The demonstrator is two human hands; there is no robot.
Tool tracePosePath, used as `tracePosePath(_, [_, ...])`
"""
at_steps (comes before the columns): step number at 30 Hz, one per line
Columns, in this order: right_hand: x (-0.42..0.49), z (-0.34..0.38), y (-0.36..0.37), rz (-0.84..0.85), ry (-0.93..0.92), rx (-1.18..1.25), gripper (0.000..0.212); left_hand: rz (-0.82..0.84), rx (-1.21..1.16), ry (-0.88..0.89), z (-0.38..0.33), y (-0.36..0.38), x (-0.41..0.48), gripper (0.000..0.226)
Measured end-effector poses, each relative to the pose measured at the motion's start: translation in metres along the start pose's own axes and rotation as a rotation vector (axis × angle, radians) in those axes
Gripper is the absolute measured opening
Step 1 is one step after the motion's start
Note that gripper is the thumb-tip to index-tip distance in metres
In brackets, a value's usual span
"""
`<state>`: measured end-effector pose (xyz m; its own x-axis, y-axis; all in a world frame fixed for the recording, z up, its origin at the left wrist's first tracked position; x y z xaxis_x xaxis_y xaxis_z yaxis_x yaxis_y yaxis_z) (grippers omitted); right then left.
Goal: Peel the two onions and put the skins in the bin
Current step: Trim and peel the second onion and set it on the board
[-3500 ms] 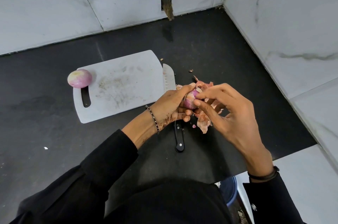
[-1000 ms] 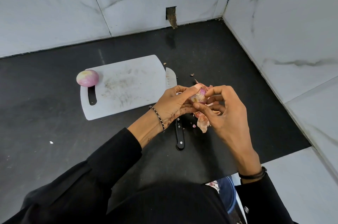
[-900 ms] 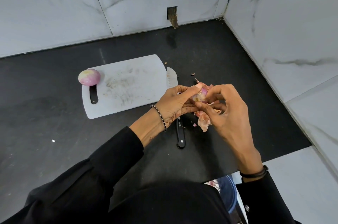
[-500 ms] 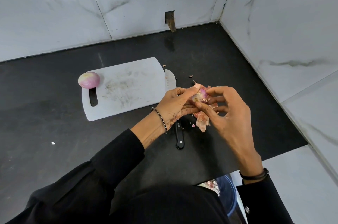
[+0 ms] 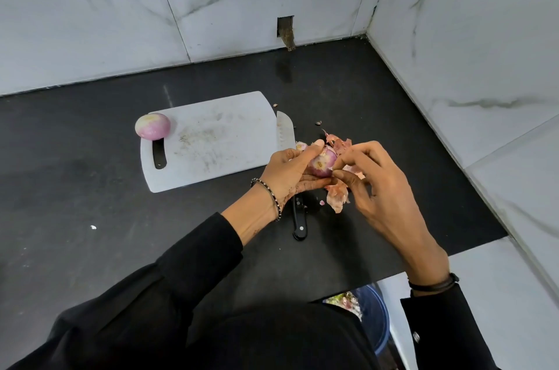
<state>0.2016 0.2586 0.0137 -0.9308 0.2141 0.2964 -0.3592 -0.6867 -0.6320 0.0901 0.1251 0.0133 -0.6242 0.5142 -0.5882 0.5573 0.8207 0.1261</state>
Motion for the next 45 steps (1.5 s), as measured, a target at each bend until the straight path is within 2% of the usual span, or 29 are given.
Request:
tracePosePath(6, [-0.002, 0.004, -0.001, 0.068, 0.031, 0.088, 0.006, 0.041, -0.115, -0.114, 0.006, 0.003, -0.002, 0.039])
tracePosePath(10, [-0.006, 0.010, 0.000, 0.017, 0.190, 0.292, 0.004, 0.093, -0.145, -0.131, 0.005, -0.002, -0.003, 0.041])
tracePosePath(14, [-0.008, 0.013, 0.005, -0.124, 0.329, 0.455, 0.004, 0.095, -0.080, -0.133, 0.004, -0.009, -0.002, 0.050])
tracePosePath(17, [-0.006, 0.014, 0.008, -0.215, 0.352, 0.479, 0.006, 0.070, -0.040, -0.121, 0.005, -0.013, 0.001, 0.054])
tracePosePath(22, [0.000, 0.013, 0.015, -0.200, 0.302, 0.421, 0.016, 0.032, -0.062, -0.038, 0.004, -0.012, 0.005, 0.049])
tracePosePath(28, [0.008, 0.019, 0.016, -0.244, 0.352, 0.502, 0.021, 0.018, -0.036, 0.043, 0.002, -0.014, 0.008, 0.031])
tracePosePath(34, [0.011, 0.017, 0.015, -0.177, 0.346, 0.449, 0.021, -0.024, -0.026, 0.055, -0.001, -0.019, 0.009, 0.055])
tracePosePath(39, [0.013, 0.020, 0.019, -0.196, 0.335, 0.468, 0.026, -0.042, -0.048, 0.073, 0.000, -0.019, 0.007, 0.057])
tracePosePath(45, [0.012, 0.018, 0.019, -0.196, 0.347, 0.406, 0.021, -0.068, -0.032, 0.067, -0.001, -0.020, 0.005, 0.058])
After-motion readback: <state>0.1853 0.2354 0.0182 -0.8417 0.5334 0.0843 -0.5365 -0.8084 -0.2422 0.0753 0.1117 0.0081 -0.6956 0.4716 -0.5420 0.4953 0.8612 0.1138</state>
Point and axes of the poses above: each hand's wrist, its own x-axis towards the middle knuckle, its own y-axis out of the palm, z = x × y, the point moved 1 cm from there along x, towards the middle knuckle, and after that the axes turned 12 degrees about x, right-handed, at the moved point
